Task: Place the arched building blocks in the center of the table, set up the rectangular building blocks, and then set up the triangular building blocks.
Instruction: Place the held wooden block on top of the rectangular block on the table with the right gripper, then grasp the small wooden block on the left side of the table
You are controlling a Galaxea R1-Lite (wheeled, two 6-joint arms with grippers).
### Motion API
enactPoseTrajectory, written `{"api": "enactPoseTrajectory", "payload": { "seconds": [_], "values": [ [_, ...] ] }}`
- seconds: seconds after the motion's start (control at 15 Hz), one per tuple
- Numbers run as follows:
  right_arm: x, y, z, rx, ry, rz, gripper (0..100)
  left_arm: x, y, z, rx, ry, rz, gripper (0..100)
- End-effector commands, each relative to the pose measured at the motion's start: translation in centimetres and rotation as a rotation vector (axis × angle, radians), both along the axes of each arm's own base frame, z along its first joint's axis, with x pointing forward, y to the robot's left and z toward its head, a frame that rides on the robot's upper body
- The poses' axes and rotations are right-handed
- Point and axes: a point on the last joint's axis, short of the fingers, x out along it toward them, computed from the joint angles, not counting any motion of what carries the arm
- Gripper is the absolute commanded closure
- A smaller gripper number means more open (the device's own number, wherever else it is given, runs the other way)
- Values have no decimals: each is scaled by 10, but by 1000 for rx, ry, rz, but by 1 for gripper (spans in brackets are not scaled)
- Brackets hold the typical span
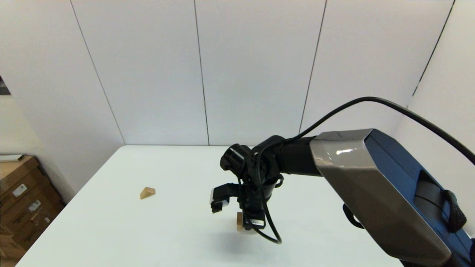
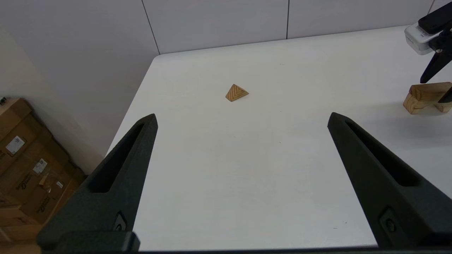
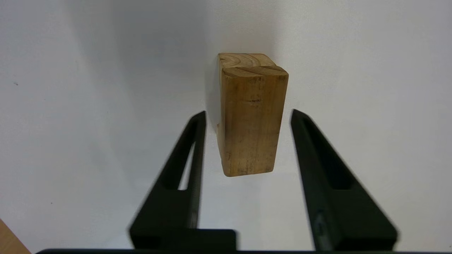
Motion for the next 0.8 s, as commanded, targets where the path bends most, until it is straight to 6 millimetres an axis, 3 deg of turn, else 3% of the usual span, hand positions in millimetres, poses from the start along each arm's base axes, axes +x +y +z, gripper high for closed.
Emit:
{"api": "enactPoseTrajectory", "payload": {
  "seconds": [0.07,0.27,0.33,0.47,0.53,0.73,0.8],
  "values": [
    [0,0,0,-3,2,4,0,0,0,0,0,1,0,0],
    [1,-3,6,7,-9,-9,0,0,0,0,0,1,0,0],
    [2,-8,21,29,-35,-21,0,0,0,0,0,1,0,0],
    [3,-28,68,98,-108,-72,0,0,0,0,0,1,0,0],
    [-2,-45,102,145,-150,-134,0,0,0,0,0,1,0,0],
    [-25,-92,182,307,-257,-390,0,0,0,0,0,1,0,0],
    [-39,-110,200,316,-275,-452,0,0,0,0,0,1,-1,0]
  ]
}}
